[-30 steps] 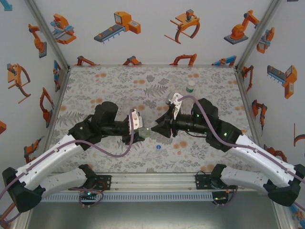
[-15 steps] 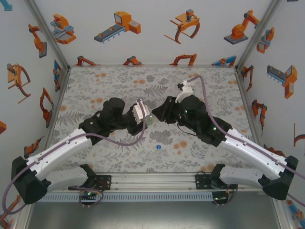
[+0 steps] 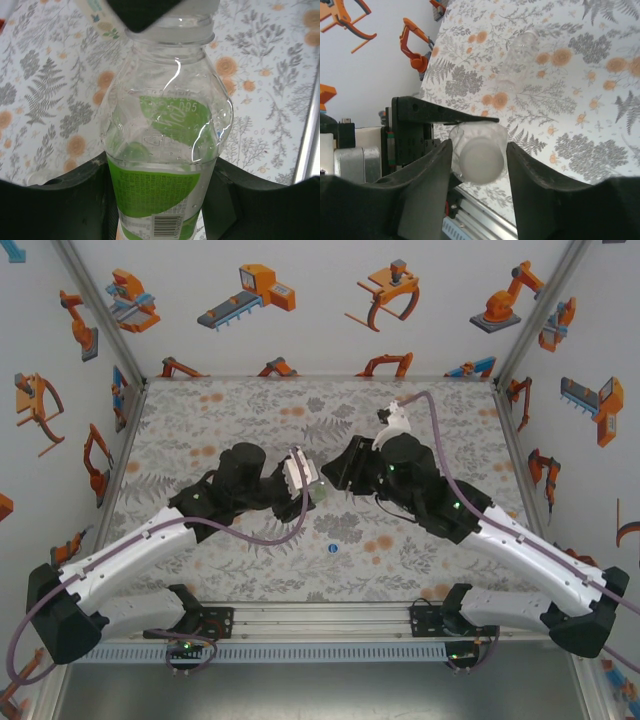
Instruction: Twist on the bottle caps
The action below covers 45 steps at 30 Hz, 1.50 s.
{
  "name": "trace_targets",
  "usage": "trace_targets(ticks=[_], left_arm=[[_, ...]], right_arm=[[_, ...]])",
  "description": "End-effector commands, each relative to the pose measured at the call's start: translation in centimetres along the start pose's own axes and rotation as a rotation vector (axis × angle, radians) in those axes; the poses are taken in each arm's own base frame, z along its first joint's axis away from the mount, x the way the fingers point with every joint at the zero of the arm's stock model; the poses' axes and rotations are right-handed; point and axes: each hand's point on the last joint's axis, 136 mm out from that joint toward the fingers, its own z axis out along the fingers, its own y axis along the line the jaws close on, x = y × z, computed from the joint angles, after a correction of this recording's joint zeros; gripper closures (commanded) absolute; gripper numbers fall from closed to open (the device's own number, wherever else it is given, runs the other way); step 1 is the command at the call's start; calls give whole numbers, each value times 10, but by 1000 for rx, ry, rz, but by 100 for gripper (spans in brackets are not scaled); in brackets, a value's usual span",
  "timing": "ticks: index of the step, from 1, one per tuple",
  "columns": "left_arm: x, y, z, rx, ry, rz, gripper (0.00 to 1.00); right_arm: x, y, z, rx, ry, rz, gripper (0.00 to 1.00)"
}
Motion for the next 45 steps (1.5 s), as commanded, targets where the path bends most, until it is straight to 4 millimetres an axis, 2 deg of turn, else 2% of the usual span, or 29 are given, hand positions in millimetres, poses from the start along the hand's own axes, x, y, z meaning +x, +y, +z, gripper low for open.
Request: trace_targets(ticks=[1,6,9,13,16,21,27,32,39,45], left_arm=[[-23,-9,-3,58,-76,23,100],[-19,-22,-3,126,-74,7,100],[-14,-30,-5,170,-51,3,100],[-8,-45,-12,240,-40,20,100],[1,-57,-16,300,-7,32,100],[12,-79,-27,429,53,54,100],[18,-88,-32,450,85,78,100],[17,-94,-33,469,78,95,100],[15,-95,-36,460,66,105,100],[10,-93,-36,446,44,95,100]], right_arm=[[-8,9,-19,-36,-3,-85,44],[-11,17,-37,-90,-6,-227,42],[-10,25,-53,-150,-7,-392,42],[6,42,-79,-310,11,-665,44],[23,49,-94,-411,62,-810,46],[74,56,-111,-653,254,-1027,46],[99,55,-103,-768,352,-1167,45],[96,63,-85,-787,272,-1209,40],[106,69,-88,-883,251,-1239,42],[117,63,-86,-905,277,-1228,48]])
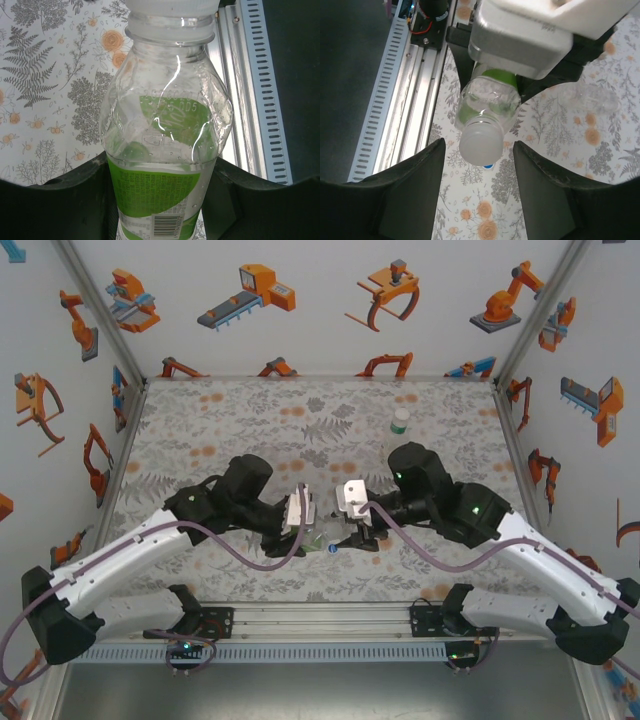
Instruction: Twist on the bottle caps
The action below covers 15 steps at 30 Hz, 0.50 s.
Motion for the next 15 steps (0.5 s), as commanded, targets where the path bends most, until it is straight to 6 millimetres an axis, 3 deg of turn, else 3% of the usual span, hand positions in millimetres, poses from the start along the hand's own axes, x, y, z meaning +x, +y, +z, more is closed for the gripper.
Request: trace_targets(ticks=[1,5,15], left_arm=[[-12,-4,-4,7,-46,25,100],[-12,-4,-3,10,-51,18,100],[-13,-4,0,23,-48,10,100]], right_arm=[[-3,4,1,-14,-34,-44,49],[-3,0,-1,35,-49,-68,54],[-9,-4,-4,78,-90,-80,54]])
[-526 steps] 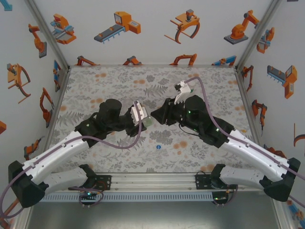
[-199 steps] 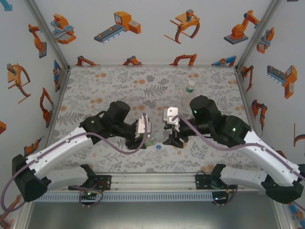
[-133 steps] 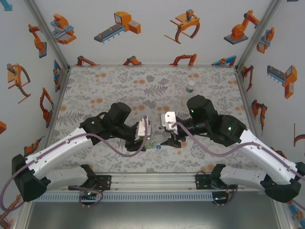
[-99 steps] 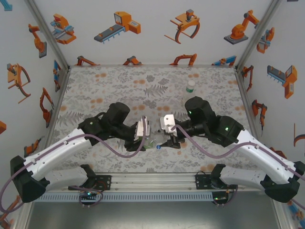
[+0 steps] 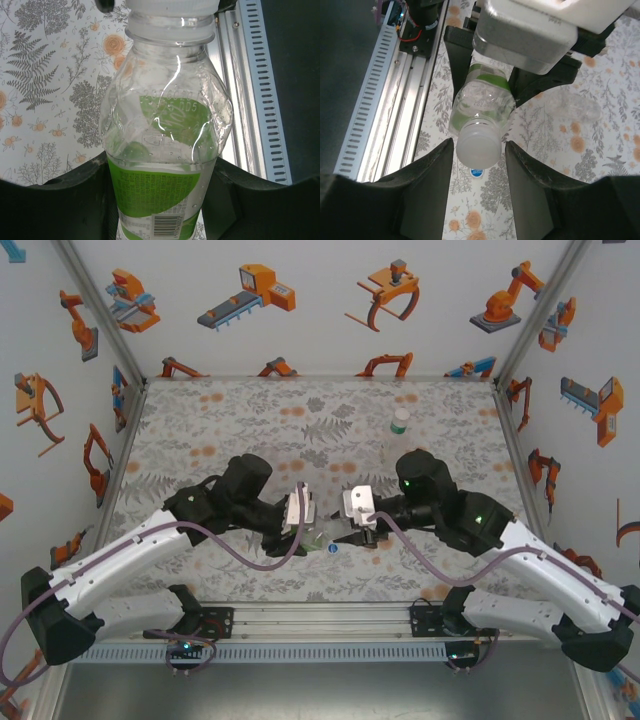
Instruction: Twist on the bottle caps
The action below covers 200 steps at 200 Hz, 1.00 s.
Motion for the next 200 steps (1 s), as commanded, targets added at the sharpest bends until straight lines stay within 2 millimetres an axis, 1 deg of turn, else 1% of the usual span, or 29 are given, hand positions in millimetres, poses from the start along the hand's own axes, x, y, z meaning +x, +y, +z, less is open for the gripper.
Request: trace_targets(ticks=[1,21,65,72,88,104,125,150,163,180,200], left_arm=[[-9,-4,0,26,-34,10,100],[-10,-5,1,34,-36,9,100],[-13,-3,-1,23,-39,23,100],[-13,-3,0,21,-37,24,100],[-12,-1,-1,5,-34,31,100],[-12,3,-1,-23,-32,40,100],[-14,14,-3,-94,-33,64,100],[-13,38,-3,-221,-14,89,100],[-15,49,-4,-280,-10,101,100],[-18,62,-4,-341,-15,114,100],[-24,70,-3,-375,-34,133,100]], right_arm=[[-6,-2,-1,16,-30,-16,54],[-5,-3,0,16,-24,-12,55],[-2,-3,0,22,-15,16,69],[-2,-5,0,36,-16,28,72],[-1,-9,0,60,-20,64,75],[2,-19,1,118,-19,142,81],[8,-38,1,227,-24,311,90],[11,-56,0,325,-91,561,95],[16,-65,0,375,-140,710,100],[26,-79,-4,462,-200,919,100],[44,-91,-12,578,-264,1179,100]])
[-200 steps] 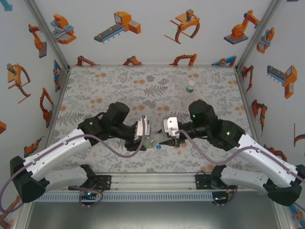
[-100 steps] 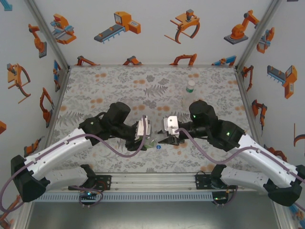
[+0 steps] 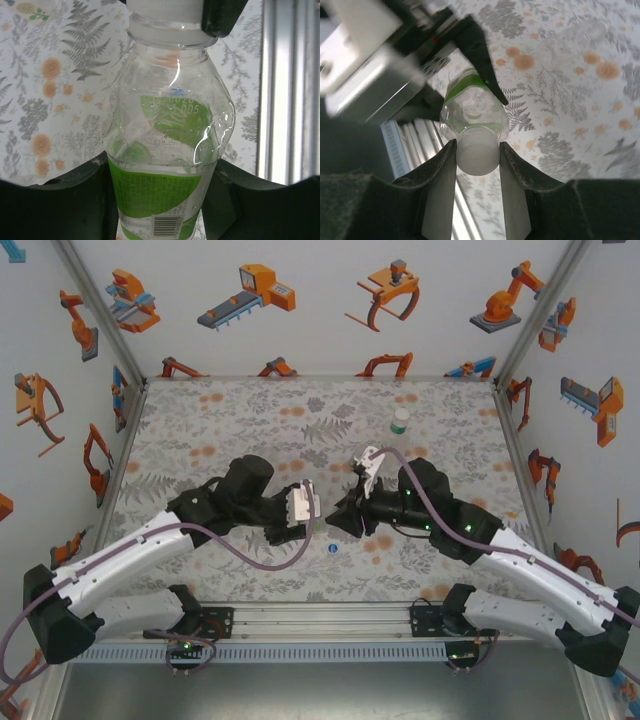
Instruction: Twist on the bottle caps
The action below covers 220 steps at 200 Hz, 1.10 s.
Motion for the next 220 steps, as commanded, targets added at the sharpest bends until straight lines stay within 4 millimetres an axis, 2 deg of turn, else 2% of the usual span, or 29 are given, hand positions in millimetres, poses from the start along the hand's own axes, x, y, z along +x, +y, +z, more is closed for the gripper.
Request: trace_targets(ticks=[1,19,35,71,92,104,128,152,187,220], left_arm=[[-39,29,-2,-137,-131,70,100],[-42,32,1,-146,-143,79,100],[-45,34,5,-142,-145,84,100],[-49,34,9,-123,-149,88,100],[-49,31,9,-113,-151,90,100],[-48,29,8,-99,-149,87,100],[-47,18,7,-47,-150,84,100],[-48,6,5,9,-162,78,100],[-49,-14,-2,103,-177,76,100],[-49,-29,-8,176,-178,57,100]], right_arm=[[-17,-29,0,141,-149,467,100],[-2,-52,-6,275,-150,706,100],[3,-57,-8,317,-138,798,100],[2,-58,-12,332,-138,806,100],[-3,-57,-20,335,-153,766,92],[-7,-55,-24,331,-150,705,85],[-26,-34,-32,250,-115,454,60],[-37,-17,-45,197,-90,222,50],[-46,13,-60,64,-89,-91,44],[-29,50,-71,-142,-27,-435,45]])
